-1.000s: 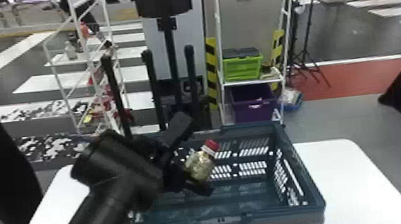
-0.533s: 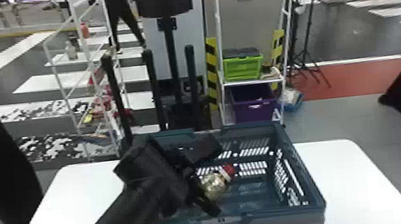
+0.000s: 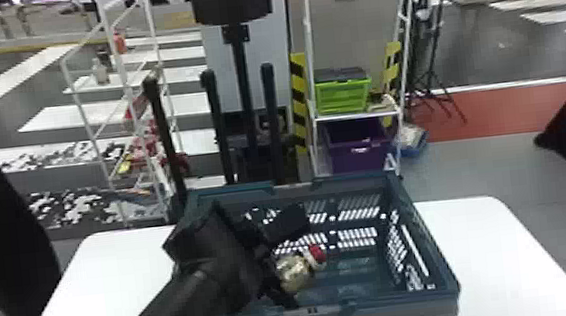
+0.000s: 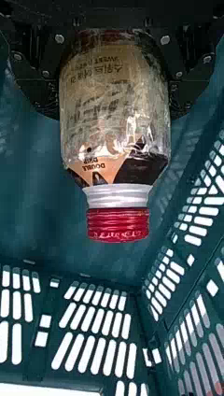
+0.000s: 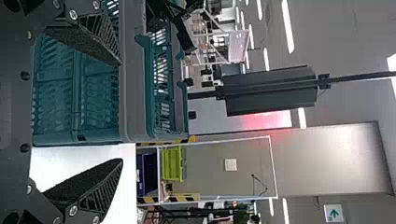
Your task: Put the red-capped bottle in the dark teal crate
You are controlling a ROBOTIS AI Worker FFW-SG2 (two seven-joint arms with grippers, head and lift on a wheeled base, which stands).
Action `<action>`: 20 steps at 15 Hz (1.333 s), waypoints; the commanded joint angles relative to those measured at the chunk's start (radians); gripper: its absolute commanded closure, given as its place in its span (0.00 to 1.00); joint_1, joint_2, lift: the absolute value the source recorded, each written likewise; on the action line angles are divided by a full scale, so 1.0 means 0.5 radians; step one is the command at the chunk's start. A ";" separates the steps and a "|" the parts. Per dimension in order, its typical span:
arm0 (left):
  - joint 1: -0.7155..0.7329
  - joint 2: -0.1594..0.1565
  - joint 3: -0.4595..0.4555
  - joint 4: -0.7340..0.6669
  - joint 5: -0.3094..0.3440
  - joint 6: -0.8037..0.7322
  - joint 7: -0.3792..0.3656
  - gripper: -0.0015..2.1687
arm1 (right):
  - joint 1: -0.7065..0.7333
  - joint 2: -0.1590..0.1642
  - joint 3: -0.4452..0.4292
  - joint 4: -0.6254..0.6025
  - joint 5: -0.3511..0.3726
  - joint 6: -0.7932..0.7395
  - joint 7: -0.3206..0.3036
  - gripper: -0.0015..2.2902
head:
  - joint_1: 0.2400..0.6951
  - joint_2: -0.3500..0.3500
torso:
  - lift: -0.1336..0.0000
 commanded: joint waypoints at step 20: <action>1.987 0.218 1.859 -2.907 1.127 0.151 0.953 0.04 | -0.049 -0.013 -0.023 0.016 -0.028 0.032 -0.003 0.07 | 0.57 0.50 | 1.00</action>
